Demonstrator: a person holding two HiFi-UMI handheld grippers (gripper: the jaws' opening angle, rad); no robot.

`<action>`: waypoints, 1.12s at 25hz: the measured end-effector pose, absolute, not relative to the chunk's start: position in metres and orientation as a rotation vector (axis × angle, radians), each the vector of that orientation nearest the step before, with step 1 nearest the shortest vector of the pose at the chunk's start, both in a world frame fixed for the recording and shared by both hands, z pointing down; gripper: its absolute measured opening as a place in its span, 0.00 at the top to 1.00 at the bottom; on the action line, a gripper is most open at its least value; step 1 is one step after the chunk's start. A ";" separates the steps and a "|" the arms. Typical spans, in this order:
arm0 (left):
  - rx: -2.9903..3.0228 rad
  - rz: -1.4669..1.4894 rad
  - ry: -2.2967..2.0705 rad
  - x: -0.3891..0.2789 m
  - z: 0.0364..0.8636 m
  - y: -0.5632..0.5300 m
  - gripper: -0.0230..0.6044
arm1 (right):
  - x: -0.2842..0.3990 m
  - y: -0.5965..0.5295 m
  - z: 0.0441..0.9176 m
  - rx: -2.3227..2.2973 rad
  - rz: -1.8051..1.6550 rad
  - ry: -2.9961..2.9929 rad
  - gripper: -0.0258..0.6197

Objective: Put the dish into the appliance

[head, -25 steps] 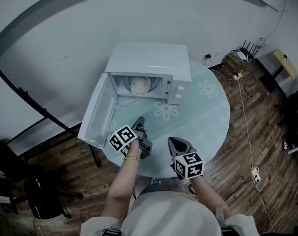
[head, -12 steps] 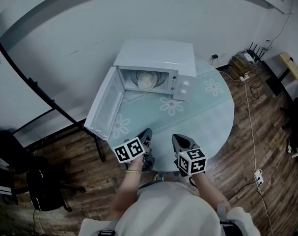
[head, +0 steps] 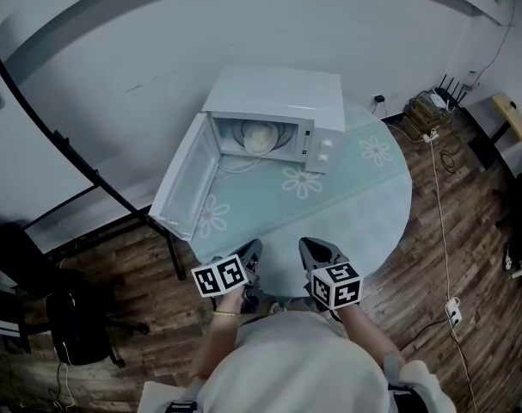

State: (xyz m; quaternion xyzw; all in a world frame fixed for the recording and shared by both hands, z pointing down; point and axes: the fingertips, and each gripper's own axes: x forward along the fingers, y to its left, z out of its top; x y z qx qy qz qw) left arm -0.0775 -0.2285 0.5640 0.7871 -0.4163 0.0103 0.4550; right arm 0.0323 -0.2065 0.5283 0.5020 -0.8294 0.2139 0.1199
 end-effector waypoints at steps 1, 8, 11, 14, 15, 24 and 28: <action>1.944 0.033 -1.028 -0.078 0.565 -0.226 0.94 | 0.032 -0.205 0.528 1.464 0.625 -2.425 0.95; 1.957 0.063 -1.011 -0.075 0.568 -0.219 0.94 | 0.029 -0.200 0.527 1.449 0.623 -2.429 0.95; 1.960 0.066 -1.006 -0.074 0.566 -0.220 0.94 | 0.030 -0.200 0.527 1.450 0.629 -2.421 0.95; 1.962 0.066 -0.997 -0.071 0.567 -0.221 0.94 | 0.032 -0.199 0.527 1.456 0.625 -2.412 0.95; 1.963 0.068 -0.995 -0.070 0.567 -0.221 0.94 | 0.032 -0.199 0.527 1.457 0.625 -2.411 0.95; 1.978 0.090 -0.987 -0.062 0.567 -0.223 0.94 | 0.036 -0.200 0.530 1.466 0.628 -2.401 0.95; 1.971 0.079 -0.984 -0.062 0.565 -0.223 0.94 | 0.036 -0.200 0.529 1.467 0.631 -2.402 0.95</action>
